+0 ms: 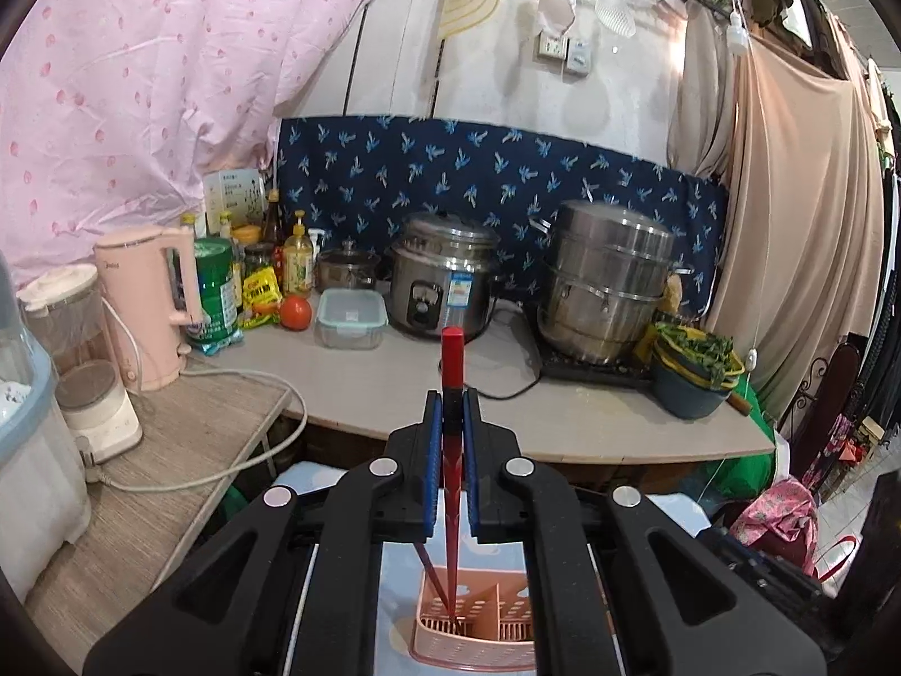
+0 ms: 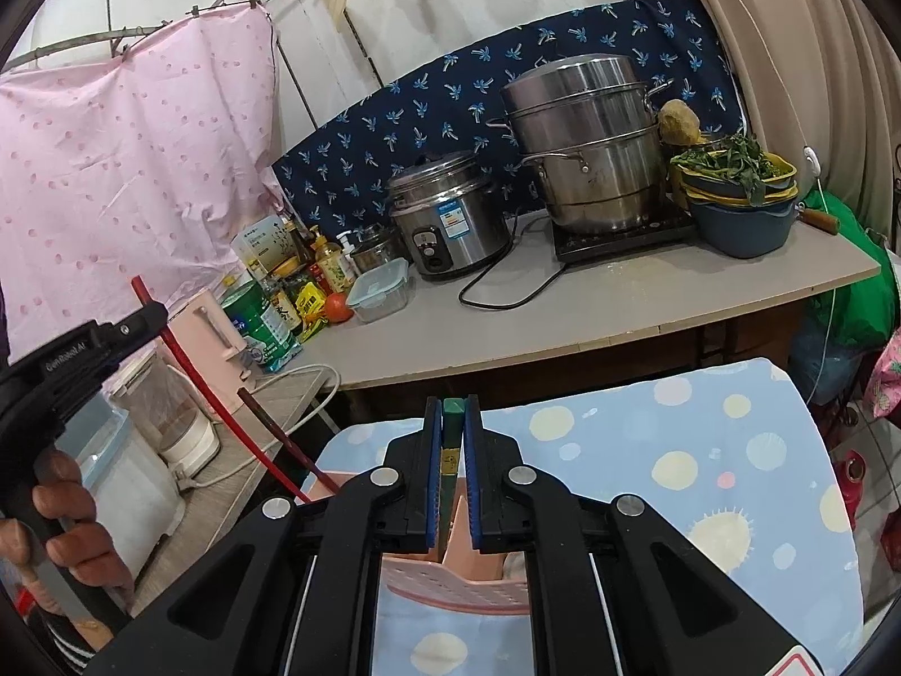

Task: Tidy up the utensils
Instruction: 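Carry the red chopstick to the basket with the left tool while the right tool carries the green one, then open the left tool over the basket while the right tool releases the green chopstick into it, then move both tools back down to the remaining chopsticks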

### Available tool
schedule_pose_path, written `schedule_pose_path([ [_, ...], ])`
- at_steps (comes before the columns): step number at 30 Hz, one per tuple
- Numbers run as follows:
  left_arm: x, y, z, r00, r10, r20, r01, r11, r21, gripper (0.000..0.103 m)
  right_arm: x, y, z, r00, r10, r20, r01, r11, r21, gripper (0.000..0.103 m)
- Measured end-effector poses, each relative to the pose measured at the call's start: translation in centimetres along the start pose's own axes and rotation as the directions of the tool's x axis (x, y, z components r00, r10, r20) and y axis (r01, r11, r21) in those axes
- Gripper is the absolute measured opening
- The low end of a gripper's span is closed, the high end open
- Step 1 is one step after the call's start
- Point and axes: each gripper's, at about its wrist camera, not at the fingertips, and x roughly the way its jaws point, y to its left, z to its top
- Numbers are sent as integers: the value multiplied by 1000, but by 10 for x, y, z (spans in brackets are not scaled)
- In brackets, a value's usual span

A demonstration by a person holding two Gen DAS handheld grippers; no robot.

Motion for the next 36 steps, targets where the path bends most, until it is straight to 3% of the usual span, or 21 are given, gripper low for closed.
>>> schedule_pose_path([
  [7,29,13,-34,995,-19,-101,16,999,-28,8,3,0,-9,1000,-16,-20,16,1000,-16,11],
  [9,25,15,-41,994,-23,-107,19,999,-33,19,0,0,-10,1000,-13,-17,13,1000,-12,14],
  [11,19,18,-44,994,-31,-106,26,999,-44,38,-4,0,-11,1000,-18,-12,18,1000,-14,18],
  [15,3,22,-46,995,-27,-96,21,998,-63,51,-14,-1,-13,1000,-14,-3,14,1000,-7,20],
  [24,-47,28,-70,991,-12,-134,6,999,-51,55,-58,2,-31,1000,2,-9,-3,1000,-16,22],
  [36,-102,29,-147,966,59,-253,-52,998,38,55,-105,16,-112,993,-20,-117,11,997,-81,23],
])
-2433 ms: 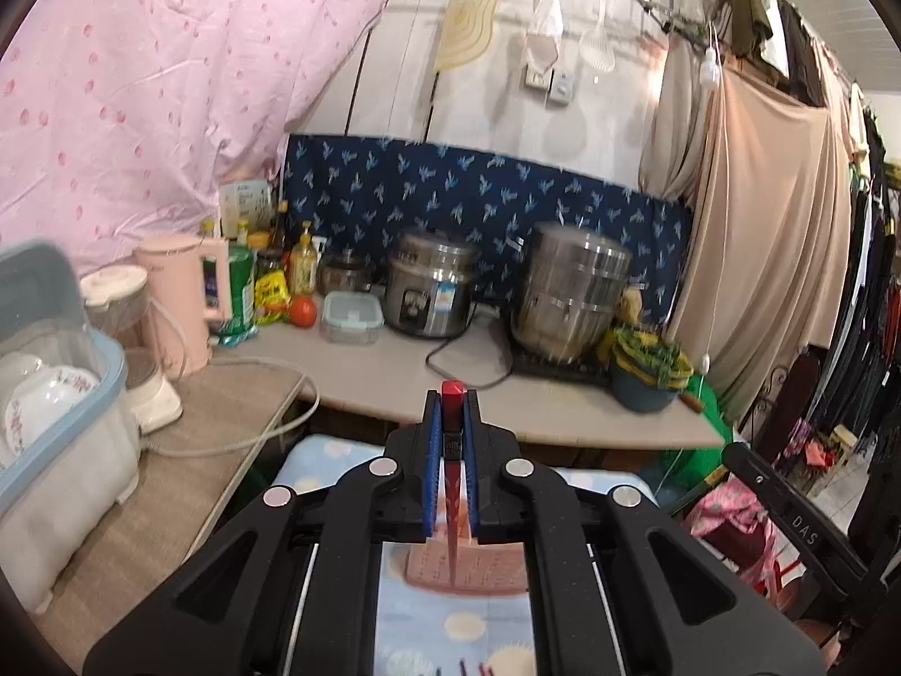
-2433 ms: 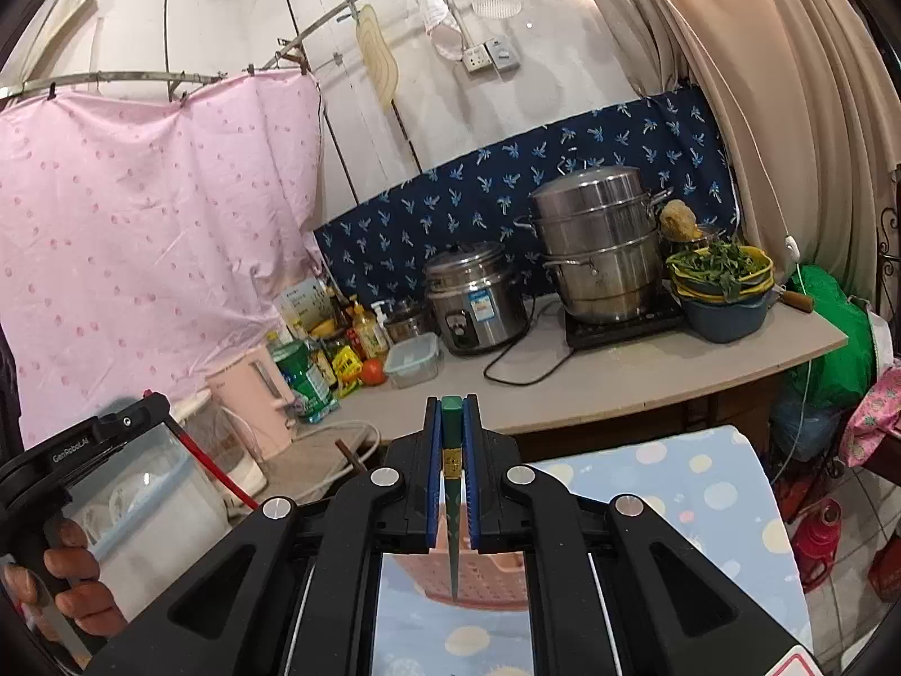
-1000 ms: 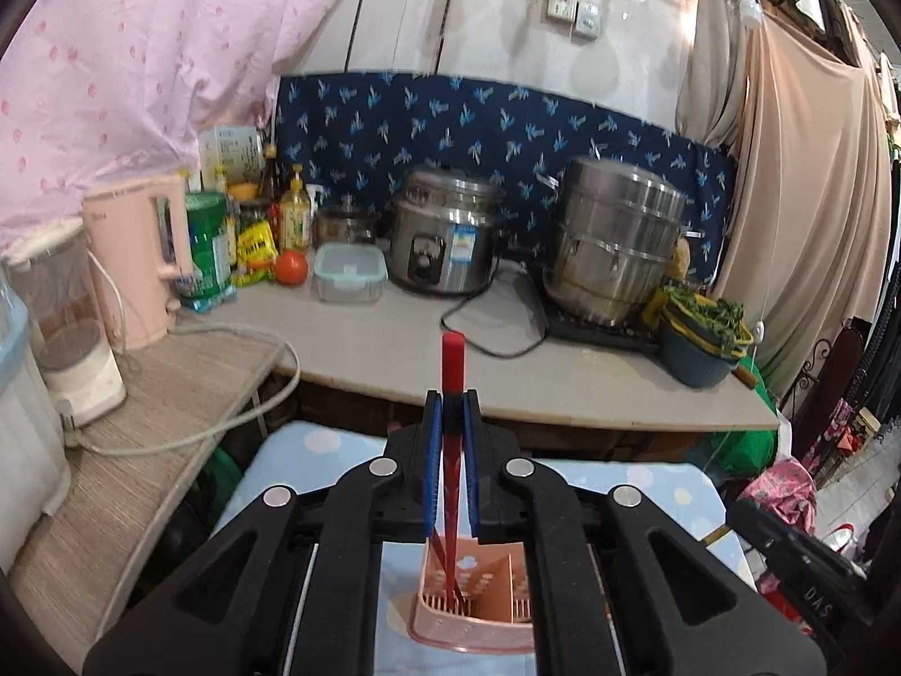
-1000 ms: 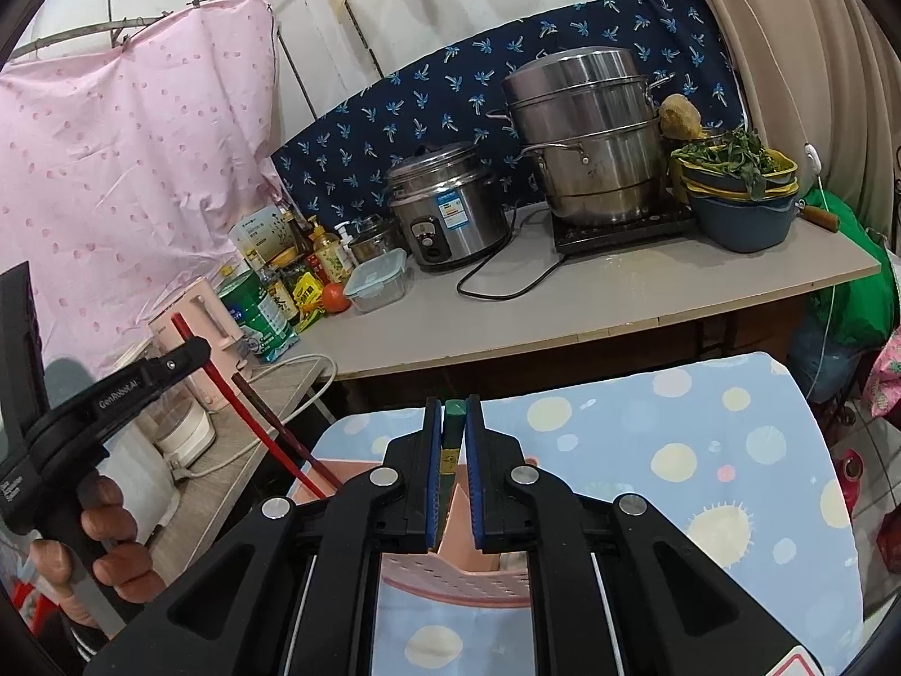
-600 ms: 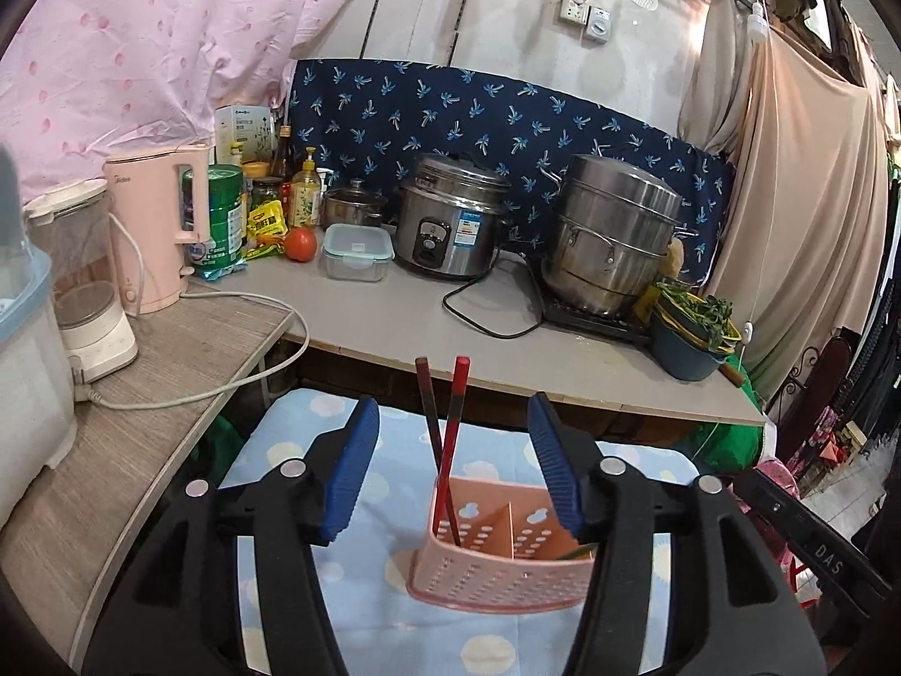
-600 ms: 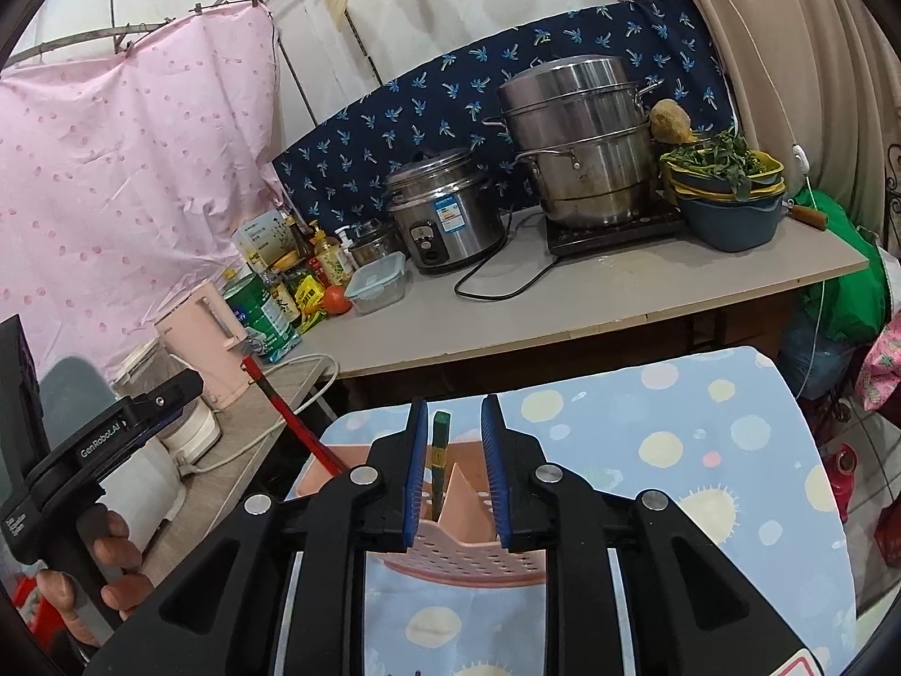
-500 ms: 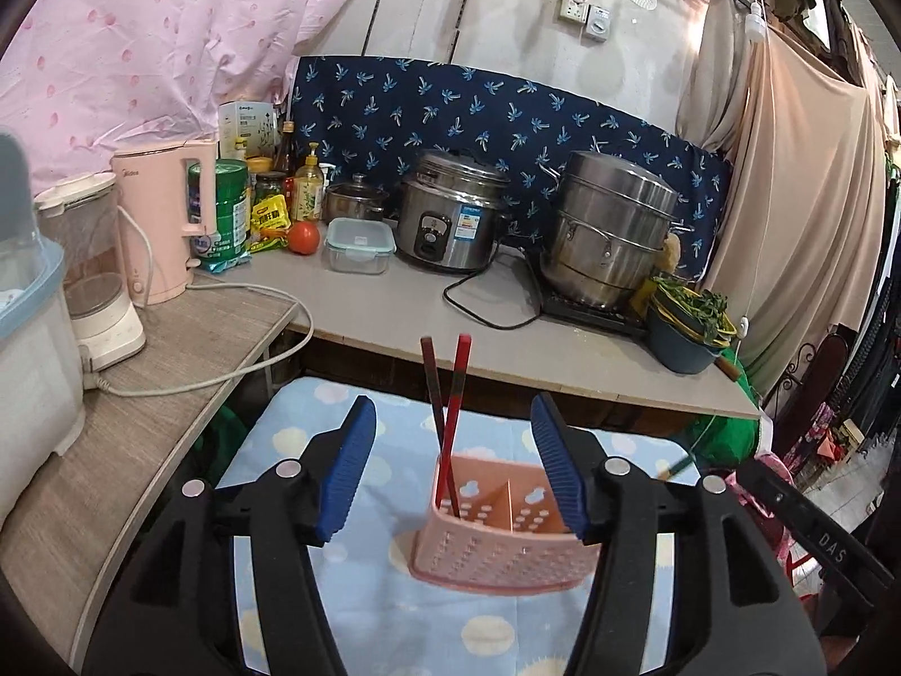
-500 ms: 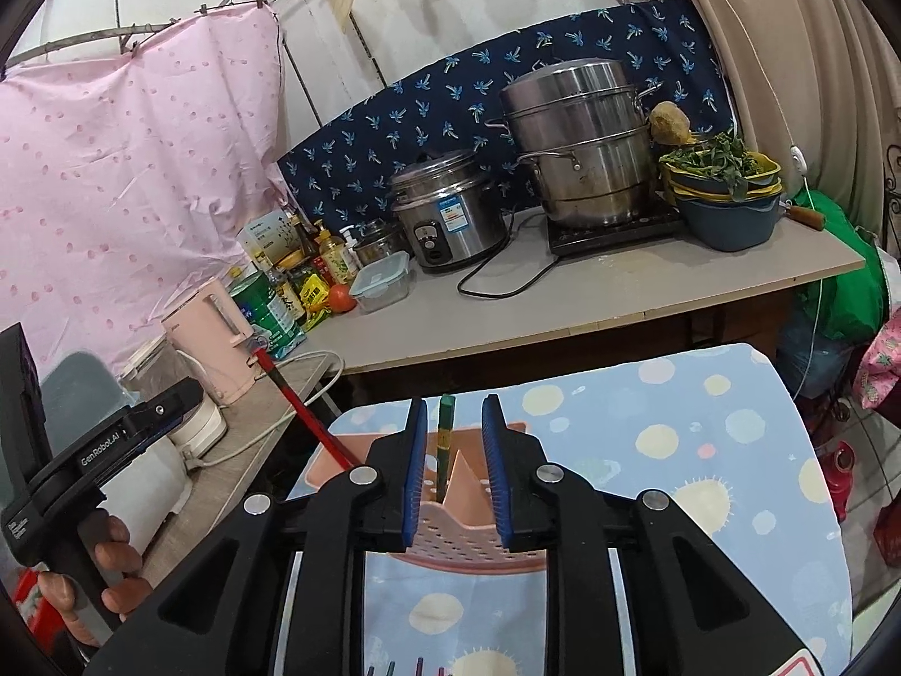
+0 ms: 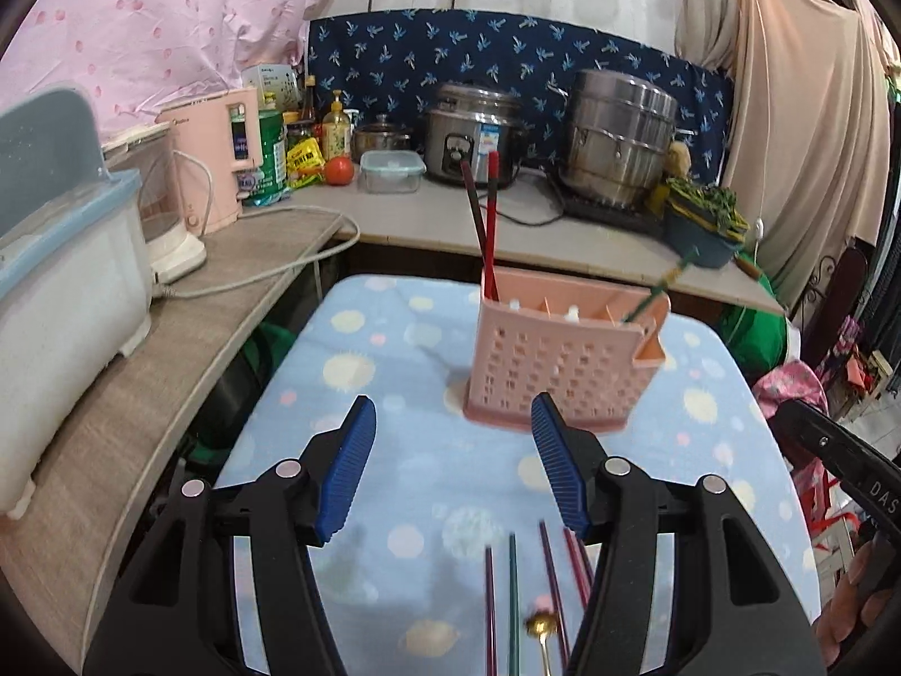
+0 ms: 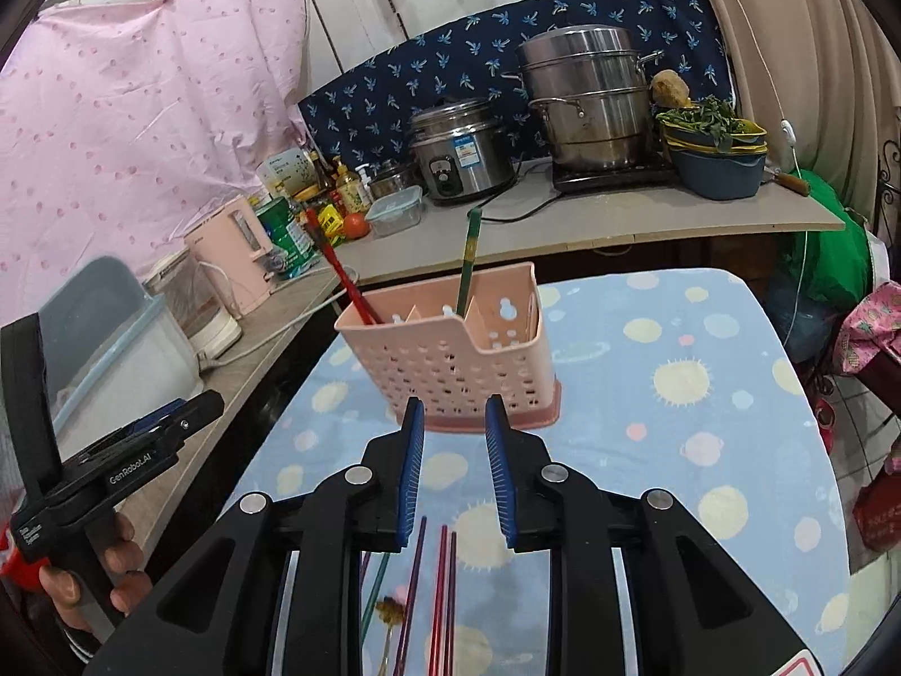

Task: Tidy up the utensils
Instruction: 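Move both tools back down to the remaining chopsticks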

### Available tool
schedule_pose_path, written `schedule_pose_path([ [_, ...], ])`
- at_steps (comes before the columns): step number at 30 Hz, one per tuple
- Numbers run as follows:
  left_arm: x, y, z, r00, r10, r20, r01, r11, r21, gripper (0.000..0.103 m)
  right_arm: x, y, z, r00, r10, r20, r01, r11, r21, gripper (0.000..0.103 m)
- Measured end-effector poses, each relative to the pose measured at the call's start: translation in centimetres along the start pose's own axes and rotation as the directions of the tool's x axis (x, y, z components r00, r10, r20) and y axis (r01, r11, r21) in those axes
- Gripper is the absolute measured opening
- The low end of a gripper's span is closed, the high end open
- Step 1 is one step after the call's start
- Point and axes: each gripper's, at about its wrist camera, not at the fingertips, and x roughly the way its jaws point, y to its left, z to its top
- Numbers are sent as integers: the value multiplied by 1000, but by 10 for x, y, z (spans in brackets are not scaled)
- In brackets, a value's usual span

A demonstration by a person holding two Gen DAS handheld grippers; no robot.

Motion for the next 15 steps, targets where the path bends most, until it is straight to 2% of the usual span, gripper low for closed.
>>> schedule_pose_path([
  [8,-9,1,-69,995,-2,-96,4,1000,23,55,-13,4,-63,994,-7,-107,4,1000,-25,23],
  [15,-6,9,-126,979,12,-203,-7,1000,27,55,-17,3,-116,981,-31,-189,26,999,-27,23],
])
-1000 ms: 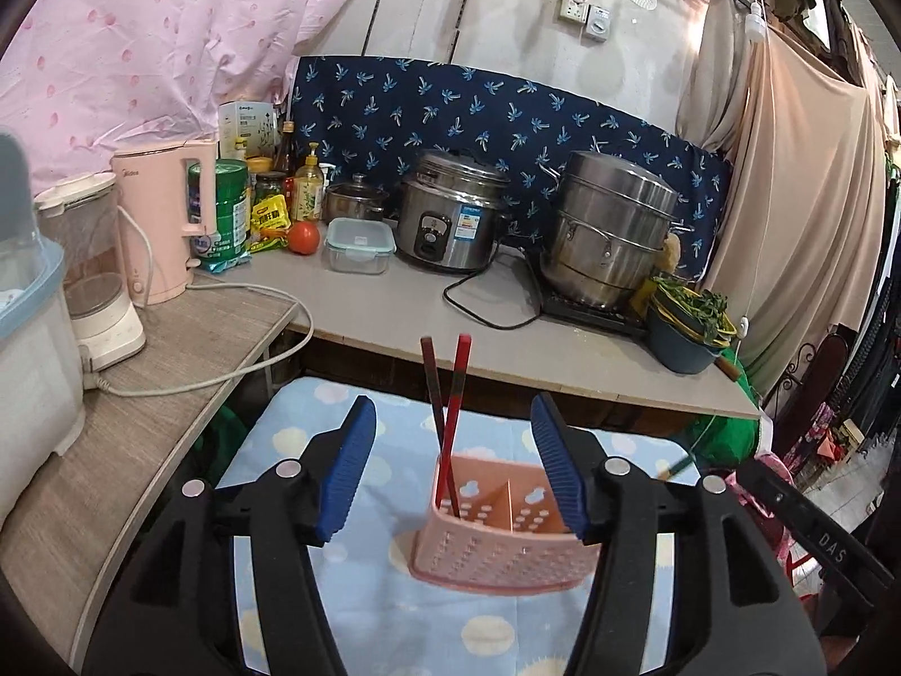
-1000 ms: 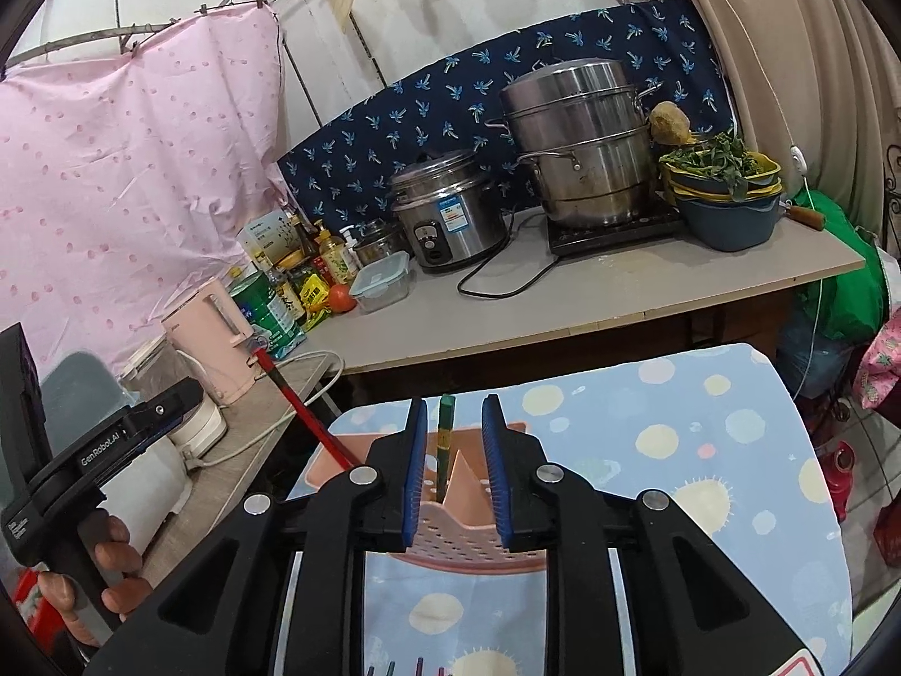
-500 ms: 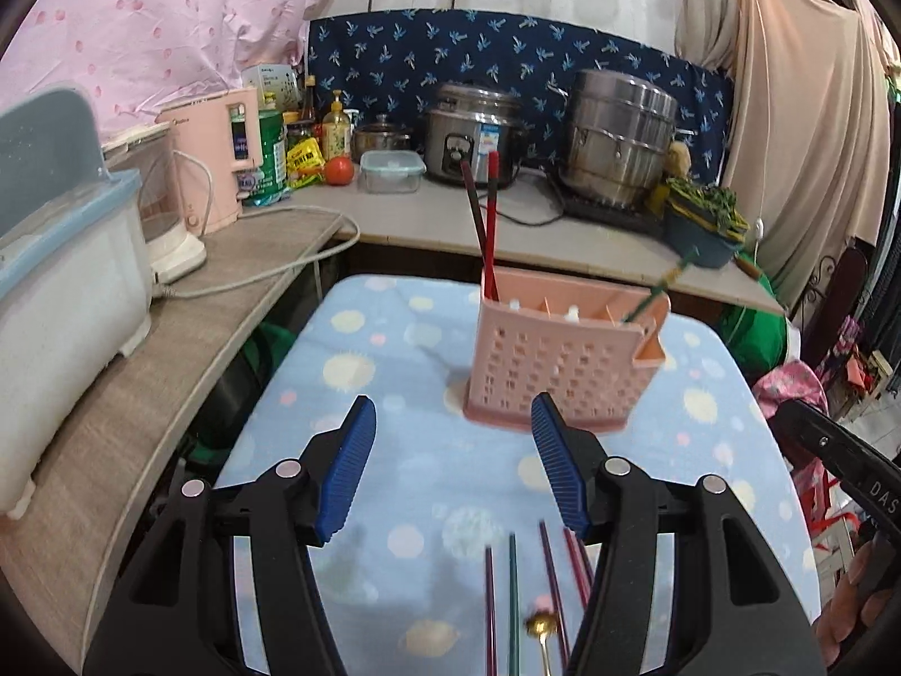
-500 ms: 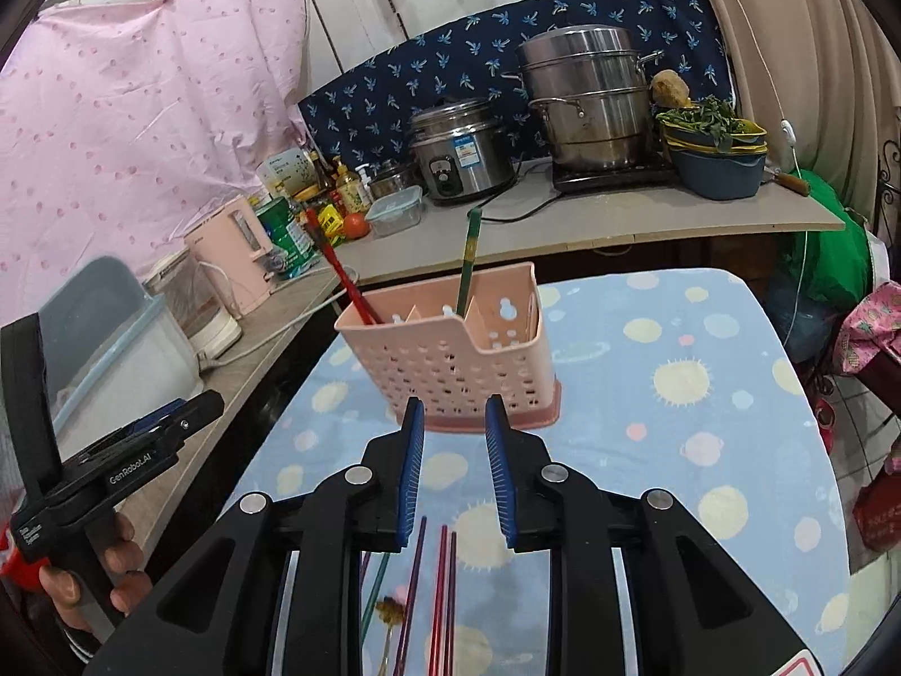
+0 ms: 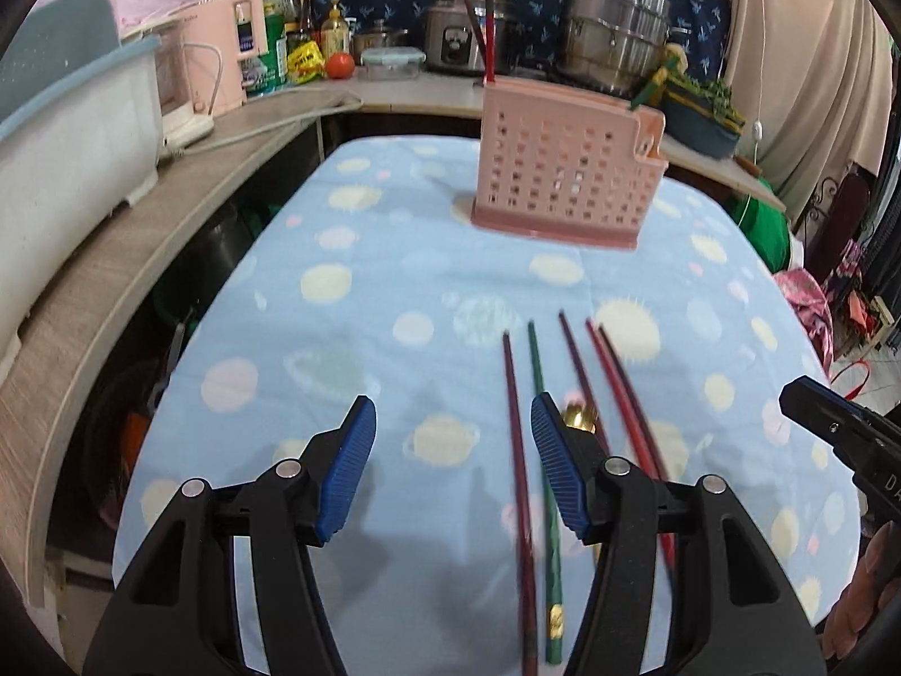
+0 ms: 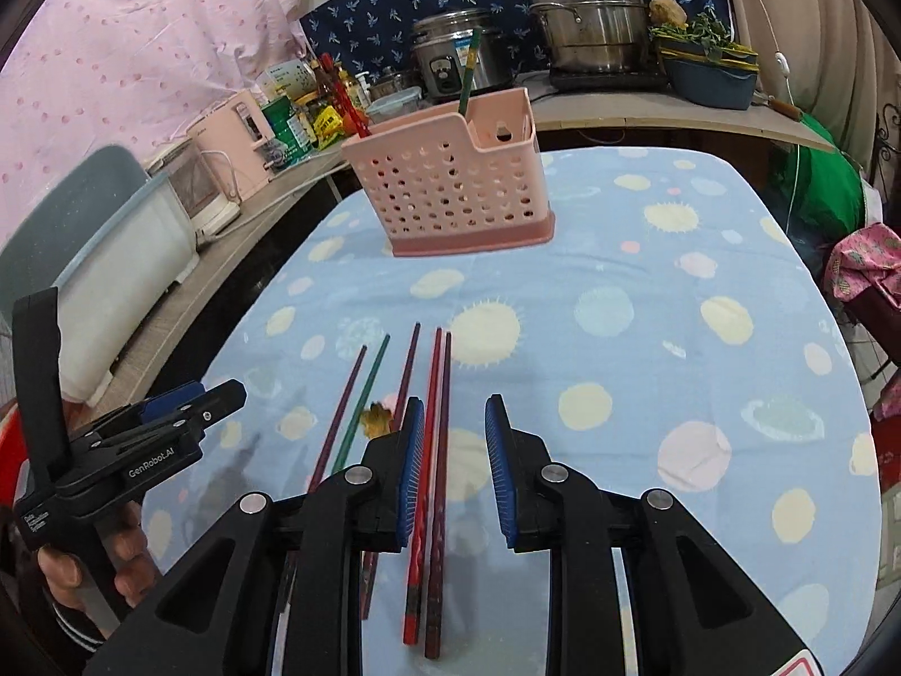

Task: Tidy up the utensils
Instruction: 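Move both tools back down to the remaining chopsticks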

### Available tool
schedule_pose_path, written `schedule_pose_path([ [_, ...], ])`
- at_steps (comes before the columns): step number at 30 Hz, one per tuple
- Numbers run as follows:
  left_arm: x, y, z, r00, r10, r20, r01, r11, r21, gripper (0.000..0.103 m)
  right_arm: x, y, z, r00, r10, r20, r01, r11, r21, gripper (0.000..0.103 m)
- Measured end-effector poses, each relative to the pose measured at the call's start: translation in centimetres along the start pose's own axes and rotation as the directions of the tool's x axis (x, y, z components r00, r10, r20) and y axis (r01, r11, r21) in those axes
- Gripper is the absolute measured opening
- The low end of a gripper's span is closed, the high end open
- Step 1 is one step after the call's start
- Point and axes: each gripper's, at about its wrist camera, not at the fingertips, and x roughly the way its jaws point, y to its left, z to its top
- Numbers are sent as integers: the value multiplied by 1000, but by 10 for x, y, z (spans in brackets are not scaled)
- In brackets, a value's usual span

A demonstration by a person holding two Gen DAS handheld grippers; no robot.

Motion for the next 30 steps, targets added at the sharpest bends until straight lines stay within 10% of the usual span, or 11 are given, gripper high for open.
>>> schedule_pose_path([
  [30,-5,-9,-79,990,-26,-136,31,999,37,55,21,13,-85,986,-45,-162,35,997,-62,18],
])
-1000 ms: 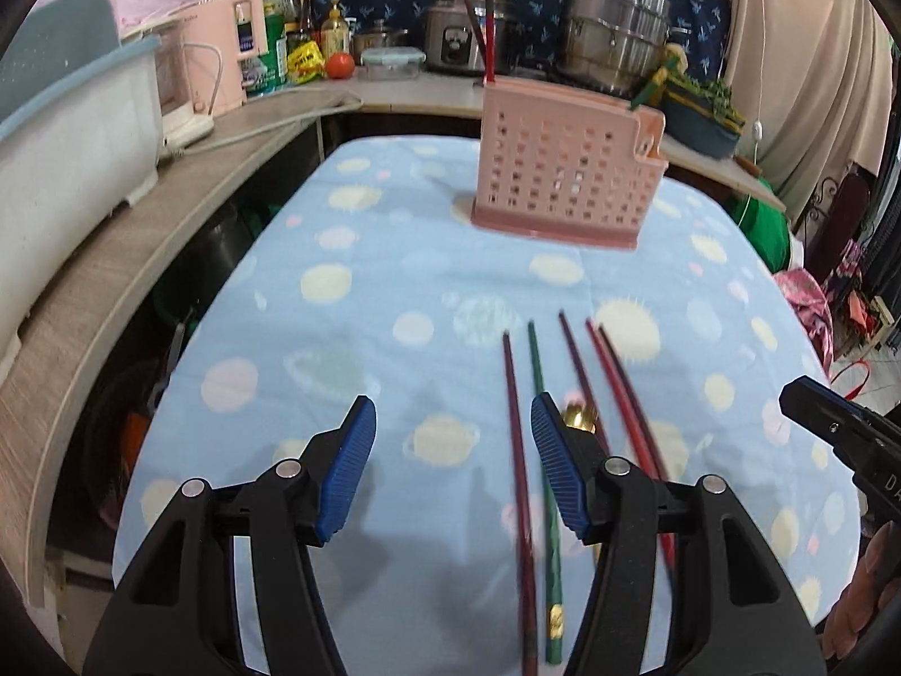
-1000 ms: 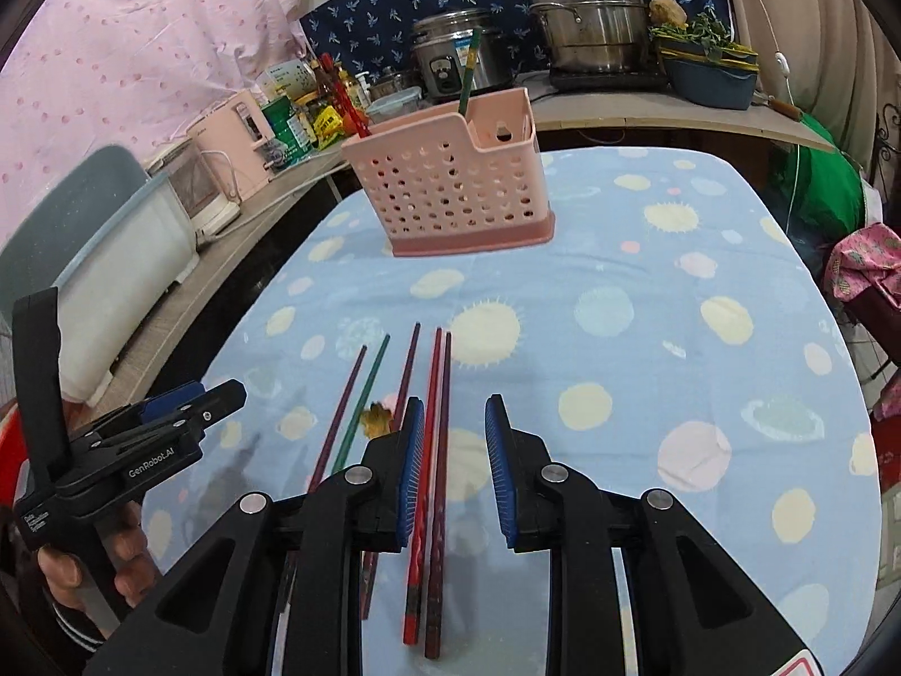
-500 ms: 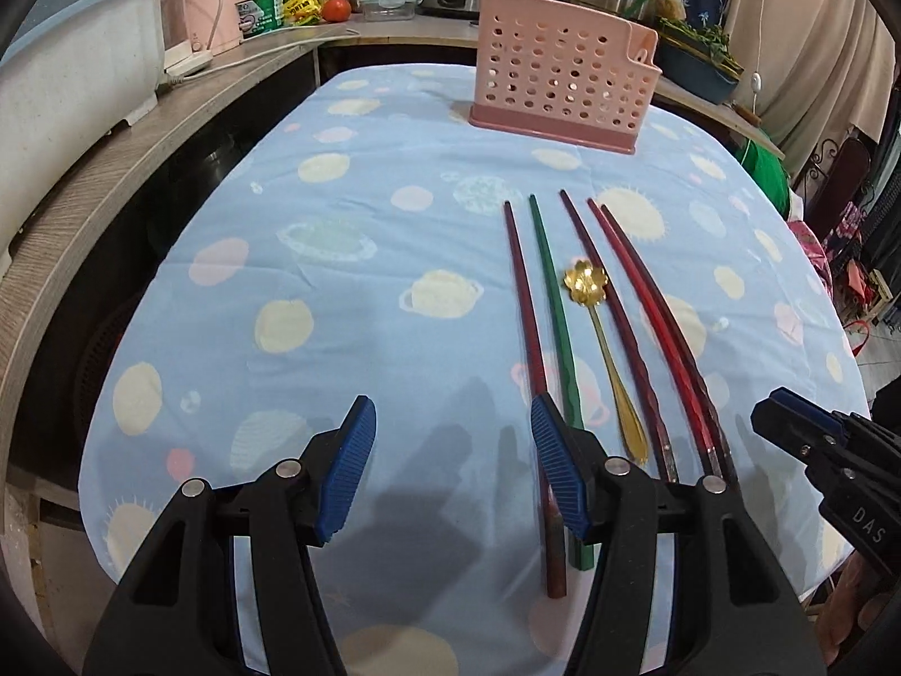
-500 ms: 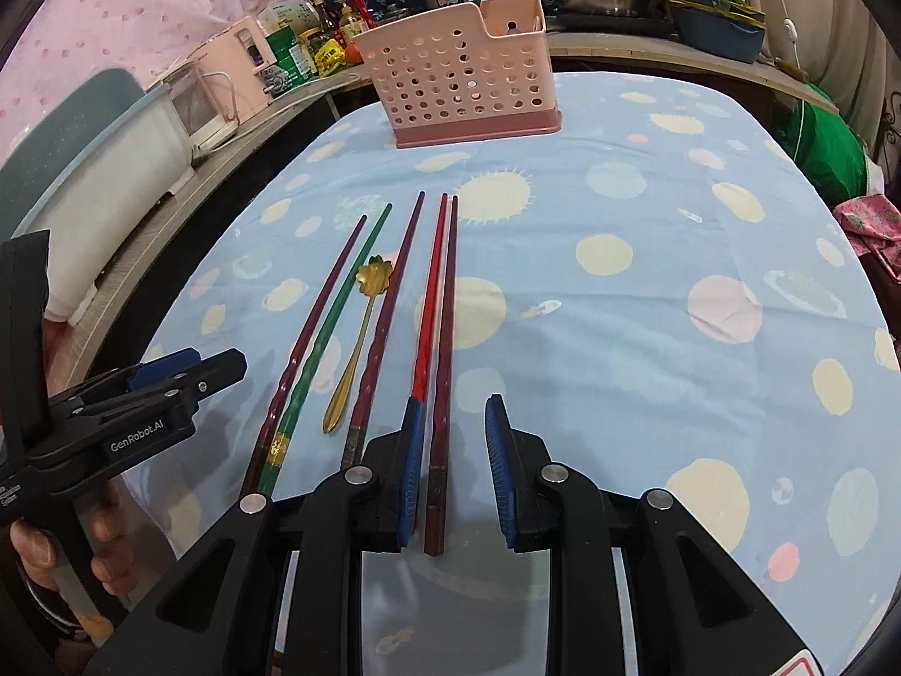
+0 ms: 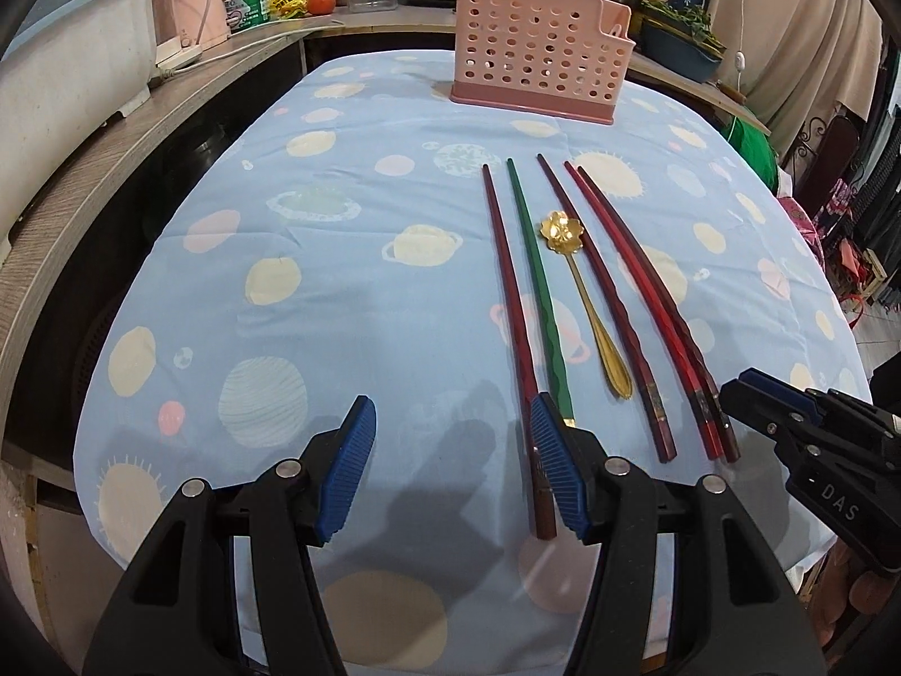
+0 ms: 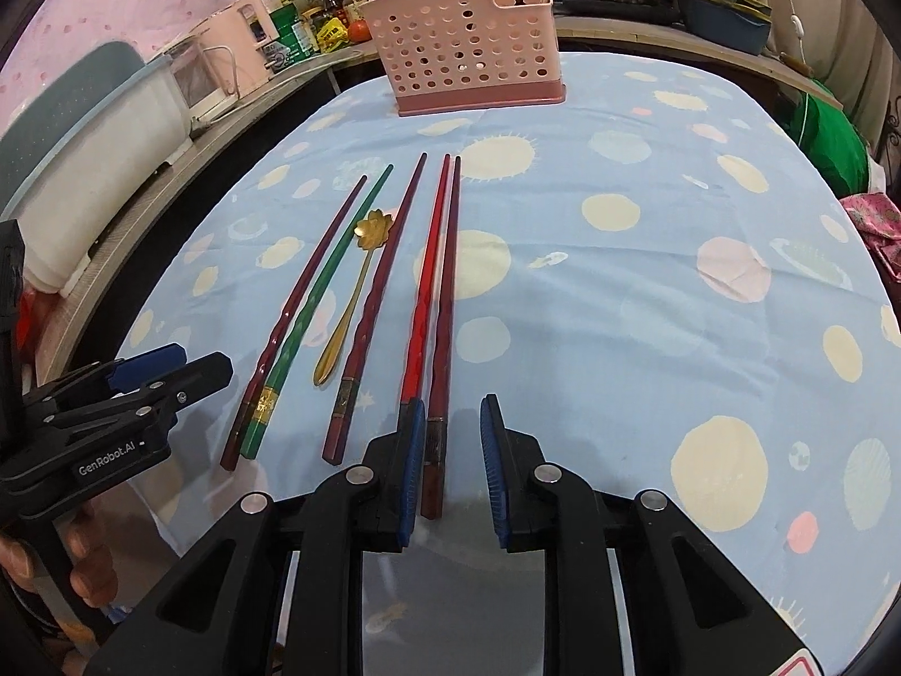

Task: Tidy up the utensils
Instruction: 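Move both tools back down to the remaining chopsticks, then close the right tool on a dark red chopstick while the left tool closes on another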

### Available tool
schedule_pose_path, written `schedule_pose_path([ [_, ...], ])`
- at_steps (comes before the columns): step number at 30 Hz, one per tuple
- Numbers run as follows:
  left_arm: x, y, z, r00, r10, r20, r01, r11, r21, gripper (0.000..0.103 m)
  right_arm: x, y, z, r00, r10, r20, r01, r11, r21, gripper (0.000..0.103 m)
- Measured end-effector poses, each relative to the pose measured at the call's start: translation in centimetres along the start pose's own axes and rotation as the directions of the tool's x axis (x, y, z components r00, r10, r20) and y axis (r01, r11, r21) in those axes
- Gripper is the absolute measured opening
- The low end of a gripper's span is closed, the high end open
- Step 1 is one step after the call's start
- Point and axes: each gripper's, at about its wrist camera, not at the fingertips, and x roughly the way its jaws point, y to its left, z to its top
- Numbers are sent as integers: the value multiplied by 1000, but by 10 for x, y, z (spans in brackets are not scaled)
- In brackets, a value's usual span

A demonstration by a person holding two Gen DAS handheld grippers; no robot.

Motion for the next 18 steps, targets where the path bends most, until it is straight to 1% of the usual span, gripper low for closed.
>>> schedule_pose_path([
  [4,-2,-4,-6,1000,-3,-6,3,1000,14,55,2,3,-4,1000,-12,-5,12,1000,-21,15],
  [17,4,-10,-19,999,-11,-51,12,999,30,55,2,2,-6,1000,-12,7,12,1000,-28,14],
  [18,5,-9,-19,998,-12,-54,14,1000,26,55,3,2,-6,1000,-12,2,13,1000,-29,10],
])
